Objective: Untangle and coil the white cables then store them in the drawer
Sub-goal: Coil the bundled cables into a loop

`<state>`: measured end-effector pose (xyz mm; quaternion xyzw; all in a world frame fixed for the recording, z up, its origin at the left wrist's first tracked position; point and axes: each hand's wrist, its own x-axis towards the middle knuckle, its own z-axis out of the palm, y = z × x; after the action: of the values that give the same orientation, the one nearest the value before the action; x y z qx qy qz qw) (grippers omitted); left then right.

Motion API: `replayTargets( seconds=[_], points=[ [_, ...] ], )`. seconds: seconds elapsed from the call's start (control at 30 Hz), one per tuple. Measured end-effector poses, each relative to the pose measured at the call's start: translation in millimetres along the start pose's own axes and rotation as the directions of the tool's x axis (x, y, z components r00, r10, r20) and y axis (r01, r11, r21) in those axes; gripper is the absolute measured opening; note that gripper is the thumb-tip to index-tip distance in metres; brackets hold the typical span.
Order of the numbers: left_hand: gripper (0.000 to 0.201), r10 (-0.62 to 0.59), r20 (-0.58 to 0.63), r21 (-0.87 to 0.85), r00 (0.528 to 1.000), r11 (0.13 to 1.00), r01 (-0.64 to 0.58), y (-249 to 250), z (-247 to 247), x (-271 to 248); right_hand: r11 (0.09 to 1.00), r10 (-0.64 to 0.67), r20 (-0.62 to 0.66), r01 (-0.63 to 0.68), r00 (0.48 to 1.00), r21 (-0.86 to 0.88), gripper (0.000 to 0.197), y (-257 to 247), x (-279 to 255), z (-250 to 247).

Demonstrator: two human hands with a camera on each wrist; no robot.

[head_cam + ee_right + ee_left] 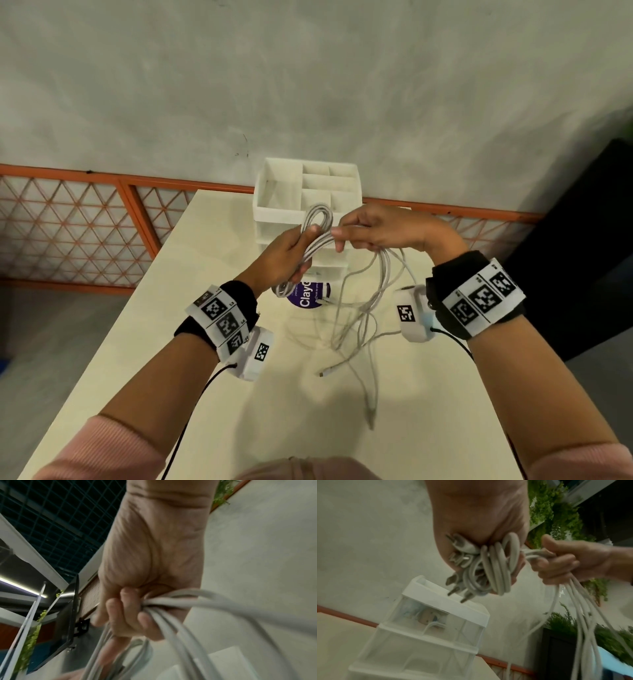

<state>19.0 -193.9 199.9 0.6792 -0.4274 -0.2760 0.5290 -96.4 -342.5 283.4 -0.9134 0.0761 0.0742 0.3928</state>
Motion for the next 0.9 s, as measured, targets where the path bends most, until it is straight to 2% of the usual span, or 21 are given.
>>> replayTargets(
  seconds=[0.1, 0.17, 0.23, 0.33, 0.47, 0.5, 0.57, 0.67, 0.73, 0.8, 0.87, 0.9],
  points=[
    [0.063, -0.035, 0.014, -0.004, 0.999, 0.999, 0.035, 4, 11, -4, 0.998, -0.053, -0.146, 0.055, 0.988, 0.010, 0.028, -9, 6, -3],
    [0.071, -0.045, 0.046, -0.042, 0.998, 0.998, 0.047, 6, 18, -6, 0.992, -0.054, -0.252, 0.082, 0.966, 0.100, 0.021, -12, 10, -2],
    [0.064, -0.022, 0.083, -0.049, 0.996, 0.998, 0.026, 8, 22, -8, 0.981, -0.053, -0.306, 0.107, 0.950, 0.162, 0.021, -12, 15, 0],
    [0.041, -0.027, 0.099, -0.022, 0.995, 0.999, 0.029, 10, 23, -9, 0.989, -0.047, -0.374, 0.095, 0.926, 0.111, 0.029, -7, 21, 4],
    [0.039, 0.020, 0.102, -0.078, 0.995, 0.997, -0.012, 13, 15, -12, 1.000, 0.016, -0.513, -0.004, 0.858, 0.023, 0.041, 5, 20, -1],
    [0.039, 0.033, 0.097, -0.092, 0.995, 0.995, -0.024, 14, 12, -13, 0.998, 0.045, -0.514, -0.017, 0.856, 0.059, 0.044, 12, 19, -3],
    [0.039, 0.048, 0.056, -0.130, 0.997, 0.991, -0.040, 14, 4, -14, 0.980, 0.056, -0.446, 0.036, 0.893, 0.196, 0.046, 30, 12, -5],
    [0.041, 0.070, -0.007, -0.174, 0.998, 0.982, -0.070, 10, -6, -14, 0.877, 0.023, -0.395, 0.171, 0.918, 0.449, 0.039, 52, 7, 10],
    [0.040, 0.096, -0.014, -0.187, 0.995, 0.978, -0.097, 8, -6, -11, 0.845, 0.044, -0.459, 0.212, 0.887, 0.491, 0.028, 50, 12, 28],
    [0.036, 0.102, -0.044, -0.202, 0.994, 0.973, -0.109, 7, -2, -6, 0.835, 0.079, -0.539, 0.239, 0.838, 0.495, 0.025, 38, 20, 46],
    [0.031, 0.114, -0.097, -0.197, 0.989, 0.972, -0.131, 8, 4, 0, 0.824, 0.101, -0.558, 0.245, 0.824, 0.511, 0.025, 26, 26, 60],
    [0.029, 0.133, -0.117, -0.181, 0.984, 0.971, -0.153, 10, 6, 2, 0.817, 0.117, -0.551, 0.236, 0.826, 0.527, 0.031, 20, 28, 65]
  ],
)
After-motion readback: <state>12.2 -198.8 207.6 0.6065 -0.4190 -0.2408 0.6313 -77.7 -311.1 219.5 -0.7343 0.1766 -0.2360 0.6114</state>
